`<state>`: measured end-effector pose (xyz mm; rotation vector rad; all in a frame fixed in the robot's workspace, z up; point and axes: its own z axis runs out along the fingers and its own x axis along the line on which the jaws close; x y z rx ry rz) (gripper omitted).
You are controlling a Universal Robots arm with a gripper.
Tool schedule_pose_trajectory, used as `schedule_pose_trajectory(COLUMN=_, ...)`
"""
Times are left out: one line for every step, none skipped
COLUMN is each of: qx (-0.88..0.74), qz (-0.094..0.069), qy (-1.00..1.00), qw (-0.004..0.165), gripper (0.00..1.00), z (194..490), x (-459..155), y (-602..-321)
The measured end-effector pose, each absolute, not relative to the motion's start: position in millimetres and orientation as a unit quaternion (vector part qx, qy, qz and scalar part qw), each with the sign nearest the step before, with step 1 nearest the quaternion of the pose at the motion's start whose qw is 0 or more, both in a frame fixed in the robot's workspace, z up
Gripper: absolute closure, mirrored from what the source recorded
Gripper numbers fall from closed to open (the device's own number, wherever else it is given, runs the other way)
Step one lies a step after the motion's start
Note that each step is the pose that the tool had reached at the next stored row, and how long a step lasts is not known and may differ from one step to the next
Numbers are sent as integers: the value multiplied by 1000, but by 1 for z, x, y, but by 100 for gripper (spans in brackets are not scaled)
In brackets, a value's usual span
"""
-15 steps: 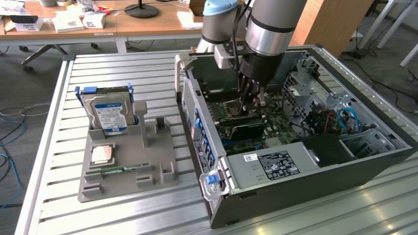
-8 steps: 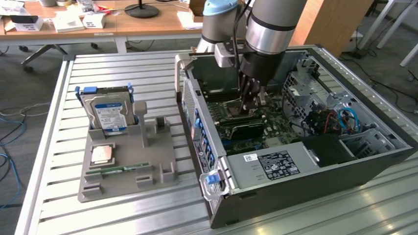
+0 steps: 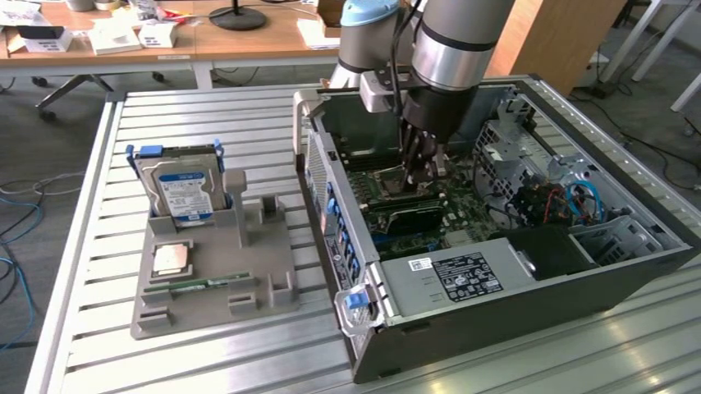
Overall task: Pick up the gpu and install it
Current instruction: 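Press down on the gpu until it lock into place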
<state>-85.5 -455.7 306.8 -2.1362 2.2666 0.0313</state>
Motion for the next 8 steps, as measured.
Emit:
schedule_pose_trajectory(qx=-686, qz=10, qy=728, qw=13, gripper=89, z=308, x=-86, y=-456)
schedule_pose_trajectory(qx=-686, qz=10, qy=728, qw=14, gripper=89, z=308, x=-86, y=-456)
schedule_pose_trajectory(qx=-686, qz=10, qy=728, qw=14, gripper=89, z=309, x=-86, y=-456)
schedule_pose_trajectory(qx=-686, qz=10, qy=728, qw=14, gripper=89, z=310, x=-86, y=-456)
schedule_pose_trajectory(qx=-686, qz=10, qy=728, qw=14, gripper=89, z=311, x=-85, y=-456)
schedule_pose_trajectory(qx=-686, qz=10, qy=728, qw=14, gripper=89, z=312, x=-86, y=-456)
schedule_pose_trajectory(qx=-686, qz=10, qy=728, qw=14, gripper=89, z=313, x=-86, y=-456)
schedule_pose_trajectory(qx=-686, qz=10, qy=728, qw=14, gripper=89, z=314, x=-86, y=-456)
